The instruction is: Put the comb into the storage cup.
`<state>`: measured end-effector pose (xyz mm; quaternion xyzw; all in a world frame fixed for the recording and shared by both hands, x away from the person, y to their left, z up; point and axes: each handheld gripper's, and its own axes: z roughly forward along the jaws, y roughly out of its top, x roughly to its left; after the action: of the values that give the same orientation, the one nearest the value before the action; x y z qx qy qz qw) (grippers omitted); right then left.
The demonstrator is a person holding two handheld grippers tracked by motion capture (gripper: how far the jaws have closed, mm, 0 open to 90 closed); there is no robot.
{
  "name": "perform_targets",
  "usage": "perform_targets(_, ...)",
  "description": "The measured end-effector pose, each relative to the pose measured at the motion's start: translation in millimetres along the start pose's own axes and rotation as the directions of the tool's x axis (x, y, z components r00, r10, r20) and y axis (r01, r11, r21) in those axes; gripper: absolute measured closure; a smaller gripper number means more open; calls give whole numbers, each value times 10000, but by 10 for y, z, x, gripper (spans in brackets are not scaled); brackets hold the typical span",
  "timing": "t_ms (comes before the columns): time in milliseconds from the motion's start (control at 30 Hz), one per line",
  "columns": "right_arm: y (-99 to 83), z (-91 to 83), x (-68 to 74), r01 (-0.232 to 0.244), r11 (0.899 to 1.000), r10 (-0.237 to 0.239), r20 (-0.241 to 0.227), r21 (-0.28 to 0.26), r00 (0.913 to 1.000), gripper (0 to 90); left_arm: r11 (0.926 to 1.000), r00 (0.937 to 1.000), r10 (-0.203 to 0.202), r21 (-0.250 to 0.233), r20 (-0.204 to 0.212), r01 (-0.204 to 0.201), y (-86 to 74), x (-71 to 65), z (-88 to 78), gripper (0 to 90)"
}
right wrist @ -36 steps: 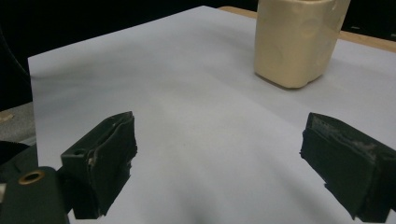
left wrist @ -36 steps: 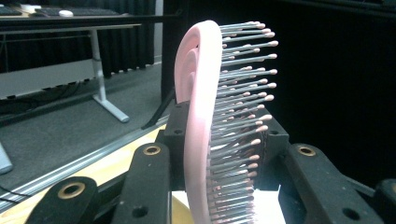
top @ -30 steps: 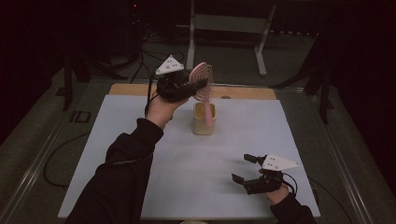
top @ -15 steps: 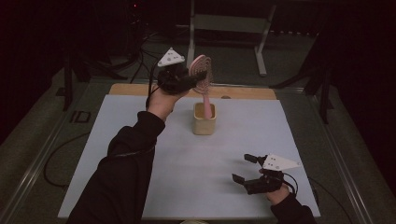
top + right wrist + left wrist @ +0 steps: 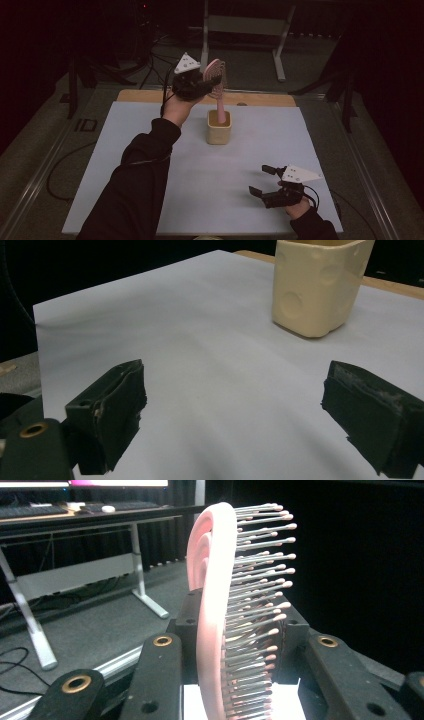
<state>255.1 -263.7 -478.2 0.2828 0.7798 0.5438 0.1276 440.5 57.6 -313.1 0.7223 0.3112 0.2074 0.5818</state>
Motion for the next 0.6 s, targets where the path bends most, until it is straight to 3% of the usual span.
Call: perform_targets(600,-9,11,-2,16,10000,-16,-76,59,10000,98,9994,9996,-275,216,-7,275,-205,70,152,663)
